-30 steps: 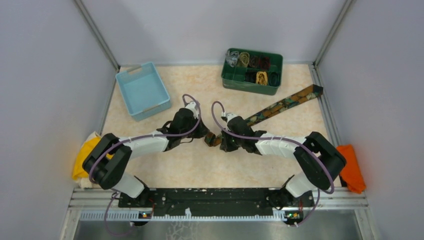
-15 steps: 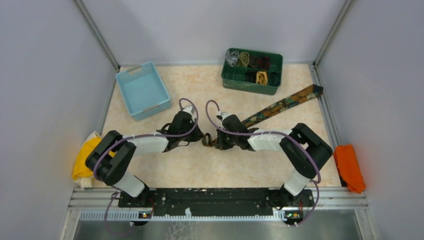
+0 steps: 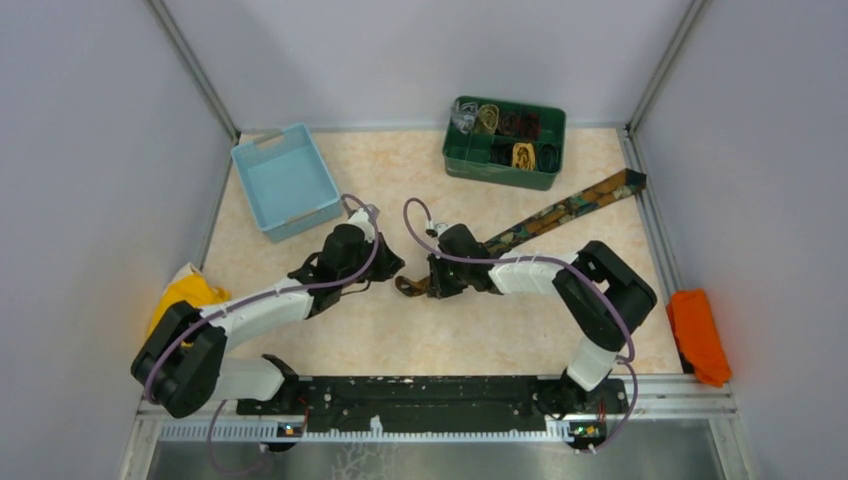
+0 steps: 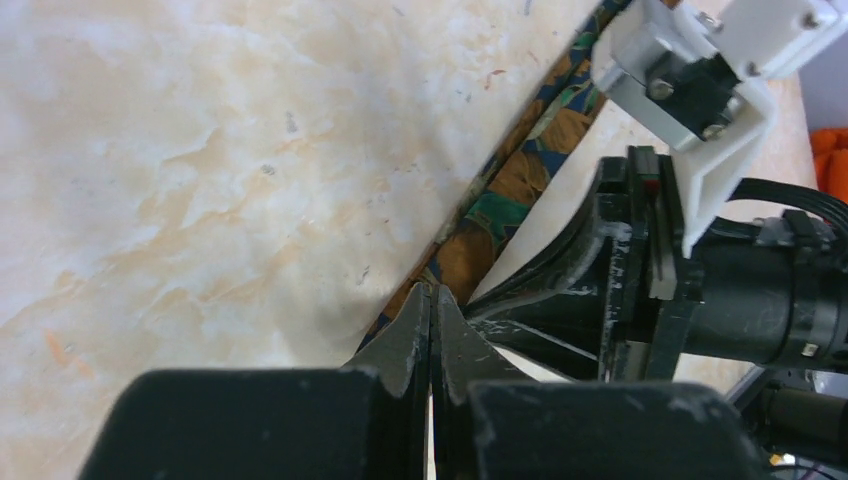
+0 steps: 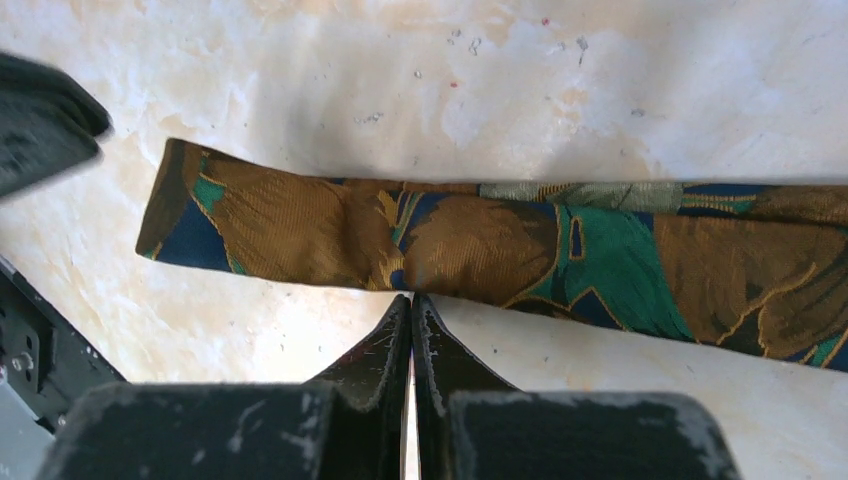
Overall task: Roll the ties
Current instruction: Roll the tie at the center of the board.
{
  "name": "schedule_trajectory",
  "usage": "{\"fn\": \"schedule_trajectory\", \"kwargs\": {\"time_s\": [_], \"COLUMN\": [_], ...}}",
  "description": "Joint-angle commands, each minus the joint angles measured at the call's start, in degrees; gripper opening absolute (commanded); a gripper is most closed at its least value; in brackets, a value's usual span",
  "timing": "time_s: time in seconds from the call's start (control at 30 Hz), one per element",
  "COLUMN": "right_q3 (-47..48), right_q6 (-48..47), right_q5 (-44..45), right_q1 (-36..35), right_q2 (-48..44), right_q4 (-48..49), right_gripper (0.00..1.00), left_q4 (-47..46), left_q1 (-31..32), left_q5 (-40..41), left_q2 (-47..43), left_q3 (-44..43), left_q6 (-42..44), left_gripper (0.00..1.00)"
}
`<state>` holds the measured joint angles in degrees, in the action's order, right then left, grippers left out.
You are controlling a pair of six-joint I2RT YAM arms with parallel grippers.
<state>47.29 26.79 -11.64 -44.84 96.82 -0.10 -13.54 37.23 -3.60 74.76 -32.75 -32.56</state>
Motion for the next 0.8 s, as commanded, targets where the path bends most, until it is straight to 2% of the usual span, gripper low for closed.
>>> {"fn": "schedule_trajectory", "kwargs": {"time_s": [0.0, 0.07, 0.13, 0.17, 0.27, 0.33, 0.53, 0.77], "right_q3": [1.1, 2.7, 3.9, 4.5, 7.4, 10.7, 21.0, 28.4], "right_q6": [-1.6, -2.9, -3.7, -4.1, -5.1, -6.0, -8.8, -8.6], "right_q5": [2.3, 7.1, 12.6, 15.2, 21.9, 24.9, 28.9, 28.7], "right_q1": [-0.9, -2.7, -5.1, -6.4, -9.9, -12.0, -15.7, -16.3], "right_q2": [-4.6, -7.5, -10.0, -11.0, -11.3, -9.6, 0.2, 8.0], "right_q4": [-5.0, -8.2, -10.2, -10.9, -13.6, -15.2, -19.9, -24.6], "right_gripper": [0.0, 0.05, 0.21, 0.23, 0.39, 0.46, 0.49, 0.49], "left_q4": [7.9, 13.2, 18.1, 19.2, 21.6, 27.5, 35.7, 39.1], "left_q1": [-0.2, -0.8, -1.1, -1.1, -1.4, -1.5, -1.5, -1.5], "left_q5": [11.2, 19.5, 27.3, 30.9, 37.6, 40.8, 45.1, 46.2], "left_q2": [-6.0, -11.8, -19.1, -22.7, -33.0, -38.5, -48.3, -51.4], "left_q3": [0.5, 0.5, 0.9, 1.4, 3.0, 2.5, 2.6, 2.0], "left_q6": [-3.3, -7.3, -11.9, -14.0, -18.3, -21.9, -24.4, -23.0], "left_gripper": [0.0, 0.0, 0.0, 0.0, 0.0, 0.0, 0.0, 0.0]}}
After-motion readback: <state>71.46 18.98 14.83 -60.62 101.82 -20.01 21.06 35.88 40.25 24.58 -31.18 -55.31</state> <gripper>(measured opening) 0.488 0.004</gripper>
